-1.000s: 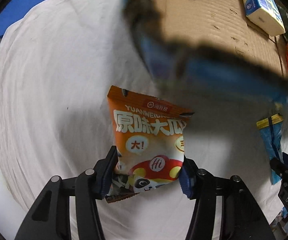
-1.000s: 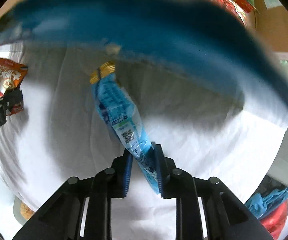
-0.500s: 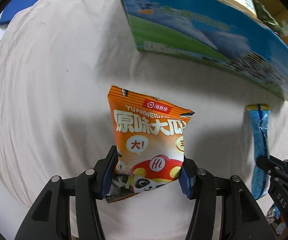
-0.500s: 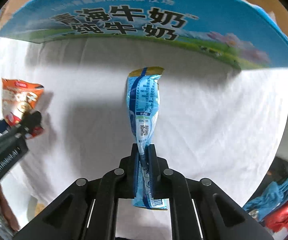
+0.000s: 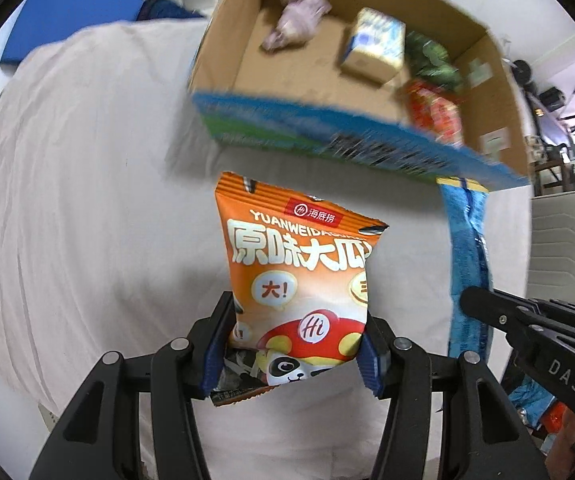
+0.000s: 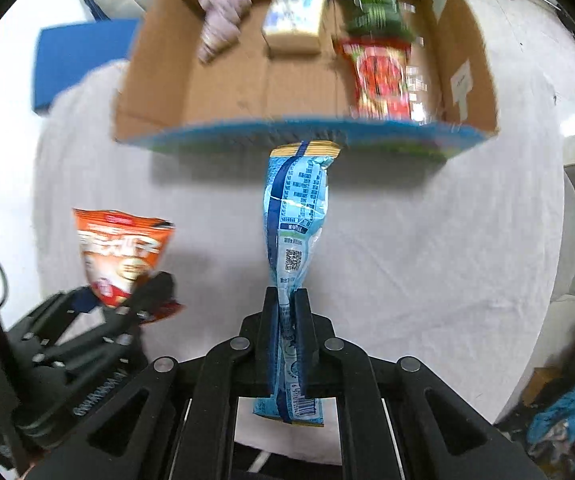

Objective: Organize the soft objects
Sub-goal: 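Lower the blue stick and orange bag into the box and open both tools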

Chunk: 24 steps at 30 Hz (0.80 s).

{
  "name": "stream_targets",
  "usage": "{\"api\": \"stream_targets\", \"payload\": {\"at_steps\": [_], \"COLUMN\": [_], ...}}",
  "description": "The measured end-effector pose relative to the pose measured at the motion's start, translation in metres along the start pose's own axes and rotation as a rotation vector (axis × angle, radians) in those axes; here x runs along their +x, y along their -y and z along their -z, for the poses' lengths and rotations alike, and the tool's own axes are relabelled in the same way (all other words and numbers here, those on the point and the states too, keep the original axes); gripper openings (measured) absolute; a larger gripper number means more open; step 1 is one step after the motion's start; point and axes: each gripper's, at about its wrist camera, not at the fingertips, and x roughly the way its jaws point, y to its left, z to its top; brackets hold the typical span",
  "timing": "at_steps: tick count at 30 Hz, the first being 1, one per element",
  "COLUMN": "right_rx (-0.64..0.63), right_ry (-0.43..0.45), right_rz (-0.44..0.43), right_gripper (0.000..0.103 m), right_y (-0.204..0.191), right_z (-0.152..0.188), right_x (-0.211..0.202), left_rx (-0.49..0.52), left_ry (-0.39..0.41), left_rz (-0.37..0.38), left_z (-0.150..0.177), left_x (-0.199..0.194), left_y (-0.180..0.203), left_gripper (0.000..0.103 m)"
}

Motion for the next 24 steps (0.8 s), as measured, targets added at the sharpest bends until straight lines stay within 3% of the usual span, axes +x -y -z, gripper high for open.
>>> {"api": "stream_targets", "payload": {"at_steps": [5, 10, 20, 24], "right_rx": [0.011, 0.048, 0.115, 0.133], "right_ry": [0.061, 0.105, 0.089, 0.062], "right_rz": [-0.054, -0.064, 0.008, 0.033], "right_gripper": [0.007, 0.007, 0.007, 0.007], "right_y": [-0.004, -0.001, 0.012, 0.017], "right_z": [-0.038, -0.080, -0.167, -0.194], "right_x": [-0.055, -0.075, -0.041, -0.016], "left_rx": [0.028, 0.062, 0.087, 0.075], "left_ry": [0.039, 0.070, 0.035, 0.003], "left_rz": [0.039, 0.029, -0.027, -0.038], "left_z": [-0.009, -0.055, -0.147, -0.169], "left_x": [-0.037, -0.044, -0.024, -0.009], "left_y": [0.014, 0.030, 0.036, 0.031], "left_gripper": [0.051, 0.051, 0.051, 0.051]}}
